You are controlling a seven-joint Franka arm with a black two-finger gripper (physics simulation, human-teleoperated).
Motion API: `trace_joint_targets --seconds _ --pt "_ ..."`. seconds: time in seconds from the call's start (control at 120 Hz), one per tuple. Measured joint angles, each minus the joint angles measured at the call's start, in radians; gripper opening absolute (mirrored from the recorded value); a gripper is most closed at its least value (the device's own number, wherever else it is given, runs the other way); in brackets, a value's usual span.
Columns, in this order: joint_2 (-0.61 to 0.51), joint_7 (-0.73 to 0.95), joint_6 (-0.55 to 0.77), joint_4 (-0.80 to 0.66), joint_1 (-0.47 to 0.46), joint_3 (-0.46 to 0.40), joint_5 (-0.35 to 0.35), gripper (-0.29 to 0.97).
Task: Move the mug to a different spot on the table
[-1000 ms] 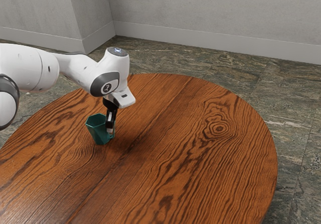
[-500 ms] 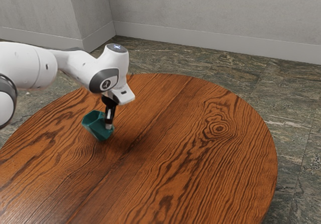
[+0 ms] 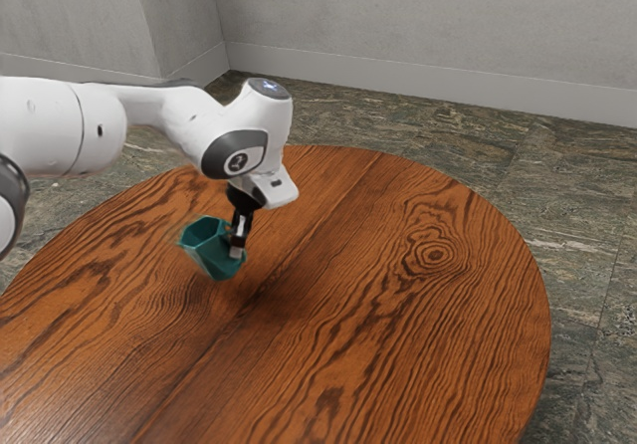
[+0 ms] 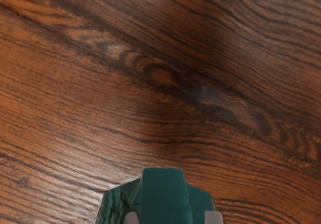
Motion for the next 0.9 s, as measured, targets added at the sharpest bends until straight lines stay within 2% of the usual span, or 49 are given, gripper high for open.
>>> trace_joint_targets --seconds 0.317,0.6,0.9 --pt "0.004 -0.064 -0.045 -0.003 -0.021 -0.045 0.001 -0.04" --pt "0.032 -0.11 -0.037 -0.003 -0.023 -0.05 0.006 -0.04" --pt "0.05 -0.152 -0.025 -0.035 -0.041 -0.068 0.067 -0.03"
